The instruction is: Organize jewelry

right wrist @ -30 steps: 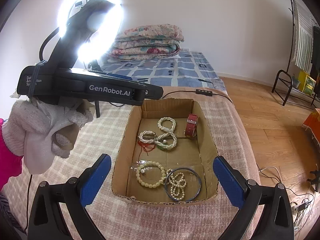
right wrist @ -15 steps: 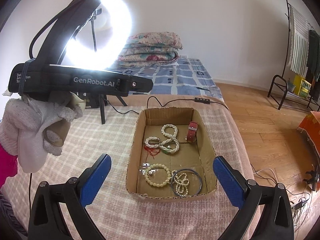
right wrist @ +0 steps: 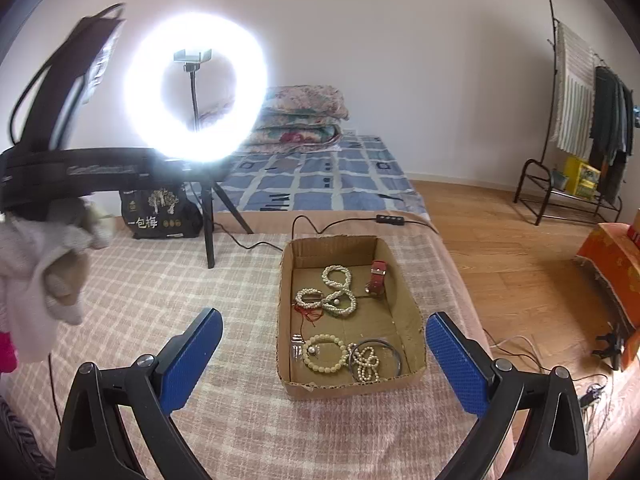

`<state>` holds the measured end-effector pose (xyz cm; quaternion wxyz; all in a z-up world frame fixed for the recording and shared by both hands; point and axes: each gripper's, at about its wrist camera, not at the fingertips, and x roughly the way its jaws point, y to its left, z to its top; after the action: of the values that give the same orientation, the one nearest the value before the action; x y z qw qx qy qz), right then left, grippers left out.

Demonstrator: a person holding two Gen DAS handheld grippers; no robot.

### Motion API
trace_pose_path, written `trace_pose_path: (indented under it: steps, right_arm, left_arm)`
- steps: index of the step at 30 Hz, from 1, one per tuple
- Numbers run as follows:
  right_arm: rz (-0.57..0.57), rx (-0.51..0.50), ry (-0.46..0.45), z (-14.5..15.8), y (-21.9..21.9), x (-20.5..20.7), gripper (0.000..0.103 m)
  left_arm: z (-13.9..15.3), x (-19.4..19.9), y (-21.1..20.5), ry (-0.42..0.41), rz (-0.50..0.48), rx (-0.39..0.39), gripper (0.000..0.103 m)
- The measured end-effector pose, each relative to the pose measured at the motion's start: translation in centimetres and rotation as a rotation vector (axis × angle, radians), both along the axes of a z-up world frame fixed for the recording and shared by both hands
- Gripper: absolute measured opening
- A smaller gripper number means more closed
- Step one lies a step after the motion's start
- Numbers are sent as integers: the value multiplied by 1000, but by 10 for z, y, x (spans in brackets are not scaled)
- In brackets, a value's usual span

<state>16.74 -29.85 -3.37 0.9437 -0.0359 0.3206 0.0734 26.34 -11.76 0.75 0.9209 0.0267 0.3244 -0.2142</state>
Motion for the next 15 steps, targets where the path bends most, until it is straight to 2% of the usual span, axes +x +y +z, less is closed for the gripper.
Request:
trace_pose_path:
  steps: [4, 6, 8, 15]
  right_arm:
    - [-34, -12, -15, 9, 5, -12, 103]
    - [-51, -21, -28, 15, 7, -19, 103]
    - [-63, -27, -41, 20, 9, -26, 103]
    - [-100, -45, -81, 32, 13, -48, 103]
  left_arm:
    - [8, -23, 25, -25, 40, 3, 79]
    - [11, -34, 39, -12, 53, -13, 80]
    - [14, -43, 49, -6, 65, -15, 91]
    - [20, -92, 75, -77, 100, -4, 94]
